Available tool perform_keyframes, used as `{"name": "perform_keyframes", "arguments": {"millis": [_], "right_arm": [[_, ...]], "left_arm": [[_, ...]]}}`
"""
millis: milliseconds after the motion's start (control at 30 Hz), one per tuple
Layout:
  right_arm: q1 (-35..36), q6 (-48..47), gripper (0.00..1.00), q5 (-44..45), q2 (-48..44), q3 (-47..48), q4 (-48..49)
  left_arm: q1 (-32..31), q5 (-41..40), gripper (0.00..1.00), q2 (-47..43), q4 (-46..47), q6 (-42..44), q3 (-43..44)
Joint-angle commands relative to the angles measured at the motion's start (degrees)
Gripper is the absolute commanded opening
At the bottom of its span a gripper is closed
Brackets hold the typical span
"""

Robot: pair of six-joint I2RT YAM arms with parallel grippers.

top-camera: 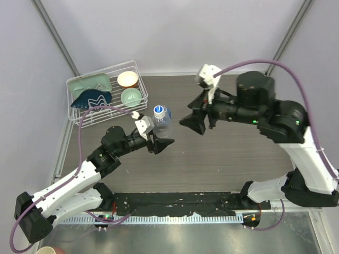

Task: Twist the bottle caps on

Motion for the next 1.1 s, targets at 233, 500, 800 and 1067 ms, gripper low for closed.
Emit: {"name": "perform_keyframes", "arguments": {"millis": [233,500,800,1067], "right_arm": [[-2.8,-10.1,0.67,-26.7,2.6,7.3,1.0],[-3.5,-12.2,0.66,-32.0,3.2,7.4,2.7],[-3.8,-12.0,0.64,-37.1,5.1,5.4,5.3],[-4.1,-11.4,0.62,-38.9,6.0,4.4,7.6]], "left_arm": [[0.4,29.4,0.0,-0.3,-0.8,-3.5,3.5],[0.4,40.2,0.0,0.3,-0.8,-4.4,4.1],[0.4,40.4,0.0,1.0,-1.5,-3.9,5.3],[0.4,40.3,0.0,1.0,-2.6,-3.3,5.4]]}}
